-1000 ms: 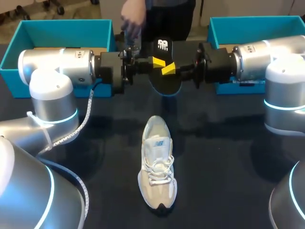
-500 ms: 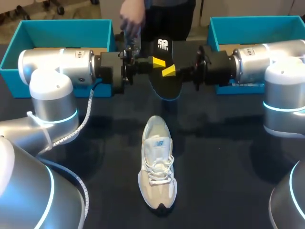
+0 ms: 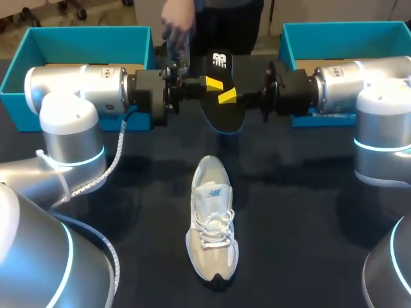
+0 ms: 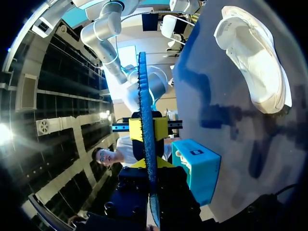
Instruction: Take the shoe out of the shoebox, open the shoe tongue, remove and reinsert the insole, then place the shoe into the shoebox
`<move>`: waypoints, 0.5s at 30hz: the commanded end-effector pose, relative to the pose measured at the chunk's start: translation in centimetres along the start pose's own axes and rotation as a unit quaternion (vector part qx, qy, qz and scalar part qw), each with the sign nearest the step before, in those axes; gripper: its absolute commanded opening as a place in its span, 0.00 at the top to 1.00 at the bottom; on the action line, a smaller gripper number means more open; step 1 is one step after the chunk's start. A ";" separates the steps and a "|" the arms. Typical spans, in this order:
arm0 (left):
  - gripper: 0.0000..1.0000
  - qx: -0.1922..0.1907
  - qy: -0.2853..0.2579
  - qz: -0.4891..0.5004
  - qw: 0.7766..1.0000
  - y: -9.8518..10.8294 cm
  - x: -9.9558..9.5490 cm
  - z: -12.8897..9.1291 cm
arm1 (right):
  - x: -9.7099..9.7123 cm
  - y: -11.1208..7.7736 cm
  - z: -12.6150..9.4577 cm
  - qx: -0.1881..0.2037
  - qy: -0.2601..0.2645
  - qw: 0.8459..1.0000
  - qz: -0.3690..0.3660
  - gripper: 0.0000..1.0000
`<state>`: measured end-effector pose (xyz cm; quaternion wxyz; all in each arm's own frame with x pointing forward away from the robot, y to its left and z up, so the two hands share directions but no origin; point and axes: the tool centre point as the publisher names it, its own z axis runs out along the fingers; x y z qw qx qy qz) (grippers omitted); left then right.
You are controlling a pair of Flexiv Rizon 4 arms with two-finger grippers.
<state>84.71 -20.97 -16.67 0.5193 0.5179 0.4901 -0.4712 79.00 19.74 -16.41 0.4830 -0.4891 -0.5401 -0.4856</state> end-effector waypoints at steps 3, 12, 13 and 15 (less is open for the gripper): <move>1.00 0.000 0.000 0.001 1.000 0.0 0.0 0.1 | -0.2 0.1 -0.1 -0.008 0.002 1.000 -0.002 1.00; 0.00 0.002 0.009 -0.014 1.000 -0.5 -0.4 -1.6 | -0.8 0.0 -1.6 -0.028 0.000 0.999 -0.033 1.00; 0.00 0.001 0.013 -0.014 1.000 -0.6 -0.4 -1.9 | -0.9 0.0 -1.8 -0.030 -0.002 0.999 -0.034 1.00; 0.00 -0.006 0.027 -0.016 0.999 -0.9 -0.6 -3.0 | -1.1 0.1 -2.2 -0.034 -0.009 0.998 -0.043 1.00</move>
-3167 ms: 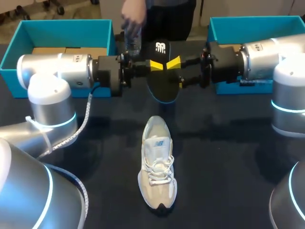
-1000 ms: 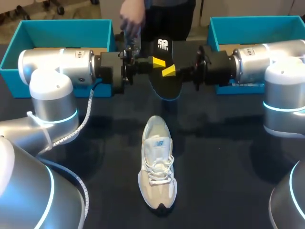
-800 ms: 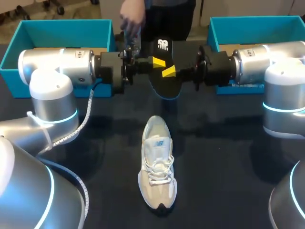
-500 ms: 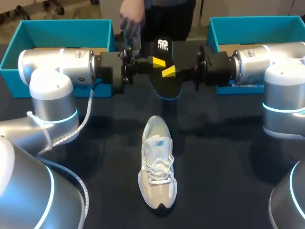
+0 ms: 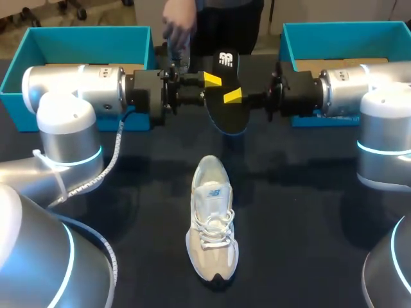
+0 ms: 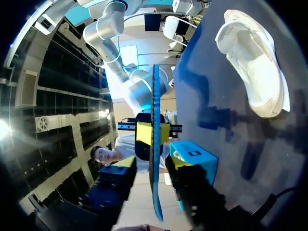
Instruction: Take the shoe out of the shoebox, open the shoe tongue, remove and reinsert the insole, then place the shoe into the shoebox
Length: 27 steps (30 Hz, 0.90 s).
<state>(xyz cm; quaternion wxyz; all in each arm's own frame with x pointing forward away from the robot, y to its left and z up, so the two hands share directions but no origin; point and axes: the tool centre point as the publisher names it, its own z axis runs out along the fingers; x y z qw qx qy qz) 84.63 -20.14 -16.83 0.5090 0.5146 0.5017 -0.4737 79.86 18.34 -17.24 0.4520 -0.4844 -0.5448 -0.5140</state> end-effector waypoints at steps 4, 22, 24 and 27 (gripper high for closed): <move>0.00 0.013 0.060 -0.055 0.997 -1.1 -0.5 -4.4 | -0.3 -0.4 -1.4 -0.003 -0.013 0.998 -0.056 1.00; 0.00 0.001 0.147 -0.135 0.980 -1.4 1.5 -5.4 | -0.7 -0.9 -0.8 0.014 -0.024 0.986 -0.162 1.00; 0.00 -0.004 0.169 -0.157 0.973 -1.4 1.8 -6.0 | -1.1 -1.2 -0.7 0.016 -0.024 0.983 -0.183 1.00; 0.00 -0.025 0.227 -0.165 0.960 -1.7 2.1 -6.9 | -1.6 -1.4 -0.6 0.020 -0.034 0.978 -0.207 1.00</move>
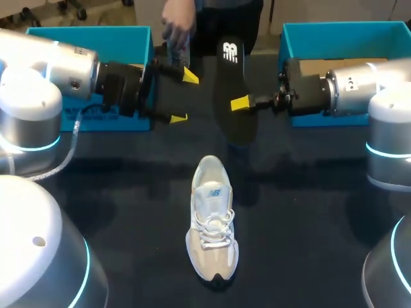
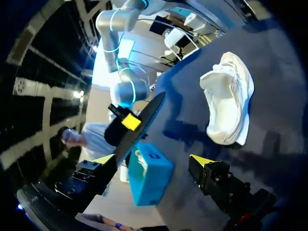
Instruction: Take the shoe out of the shoebox, open the shoe tongue, remove and reinsert the insole, then place the shoe into the shoebox
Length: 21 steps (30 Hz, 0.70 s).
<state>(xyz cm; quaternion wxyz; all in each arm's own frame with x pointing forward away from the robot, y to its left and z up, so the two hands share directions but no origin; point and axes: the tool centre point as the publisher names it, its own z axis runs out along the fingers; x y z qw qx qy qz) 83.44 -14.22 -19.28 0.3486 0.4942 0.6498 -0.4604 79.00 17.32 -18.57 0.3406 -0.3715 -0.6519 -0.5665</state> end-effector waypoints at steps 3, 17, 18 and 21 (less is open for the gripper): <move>0.00 -0.098 0.164 -0.004 0.982 -0.6 1.3 -1.7 | -0.8 -0.6 0.6 0.008 -0.032 0.999 -0.030 1.00; 0.00 -0.101 0.198 -0.052 0.974 -0.3 2.4 -1.4 | -0.8 -0.6 1.3 0.004 -0.049 0.998 -0.047 1.00; 0.00 -0.106 0.214 -0.072 0.968 -0.1 2.7 -1.4 | -1.0 -0.6 1.5 0.000 -0.054 0.997 -0.051 1.00; 0.00 -0.134 0.244 -0.105 0.955 0.2 3.7 -1.4 | -1.3 -0.7 1.7 -0.014 -0.062 0.996 -0.058 1.00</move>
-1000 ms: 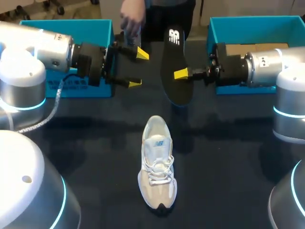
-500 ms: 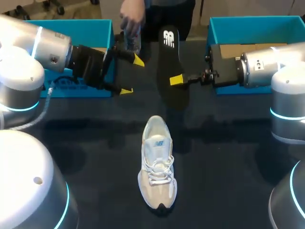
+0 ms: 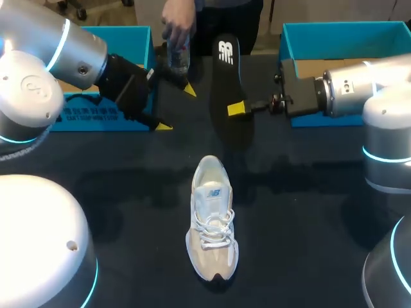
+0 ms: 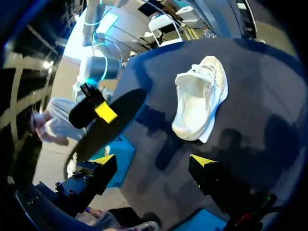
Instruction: Take the shoe out of the shoebox, open the shoe tongue, remove and reinsert the insole, then place the shoe into the shoebox
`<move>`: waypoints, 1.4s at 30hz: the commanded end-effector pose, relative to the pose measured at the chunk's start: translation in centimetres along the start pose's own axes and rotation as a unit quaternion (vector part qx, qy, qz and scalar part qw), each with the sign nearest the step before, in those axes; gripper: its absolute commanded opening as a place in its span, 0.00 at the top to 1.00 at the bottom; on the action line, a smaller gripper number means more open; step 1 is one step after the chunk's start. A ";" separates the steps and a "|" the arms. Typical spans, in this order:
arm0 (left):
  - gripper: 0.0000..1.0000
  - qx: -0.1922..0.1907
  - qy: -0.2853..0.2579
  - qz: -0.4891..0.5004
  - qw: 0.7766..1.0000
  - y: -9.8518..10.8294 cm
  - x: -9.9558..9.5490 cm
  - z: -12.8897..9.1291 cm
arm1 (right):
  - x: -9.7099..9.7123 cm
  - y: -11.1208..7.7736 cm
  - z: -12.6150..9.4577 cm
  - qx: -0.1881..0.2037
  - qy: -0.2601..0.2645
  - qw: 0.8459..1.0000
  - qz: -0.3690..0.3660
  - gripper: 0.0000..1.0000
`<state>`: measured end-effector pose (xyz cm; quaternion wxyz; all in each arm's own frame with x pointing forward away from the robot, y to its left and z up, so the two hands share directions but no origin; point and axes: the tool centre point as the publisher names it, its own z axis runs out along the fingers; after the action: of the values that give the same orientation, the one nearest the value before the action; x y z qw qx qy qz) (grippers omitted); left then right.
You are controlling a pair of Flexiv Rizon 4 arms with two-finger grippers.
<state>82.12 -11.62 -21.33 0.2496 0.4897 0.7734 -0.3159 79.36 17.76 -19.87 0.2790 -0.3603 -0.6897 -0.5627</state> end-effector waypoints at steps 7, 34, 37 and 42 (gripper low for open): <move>0.00 -0.030 0.123 -0.146 0.981 0.2 2.1 1.0 | 0.0 -0.5 1.7 -0.034 -0.031 0.998 -0.029 1.00; 0.00 -0.090 0.199 -0.262 0.940 -1.3 5.7 2.1 | -2.5 -2.6 4.0 -0.057 -0.020 0.996 -0.069 1.00; 0.00 -0.092 0.205 -0.282 0.933 -1.3 6.7 2.1 | -2.5 -3.0 4.5 -0.061 -0.013 0.994 -0.087 1.00; 0.00 -0.092 0.205 -0.282 0.933 -1.3 6.7 2.1 | -2.6 -3.3 4.8 -0.057 -0.006 0.994 -0.089 1.00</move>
<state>78.56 -9.67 -27.08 0.0293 0.2797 0.9397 -0.1946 78.18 21.12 -24.50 0.2036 -0.3156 -0.6883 -0.6206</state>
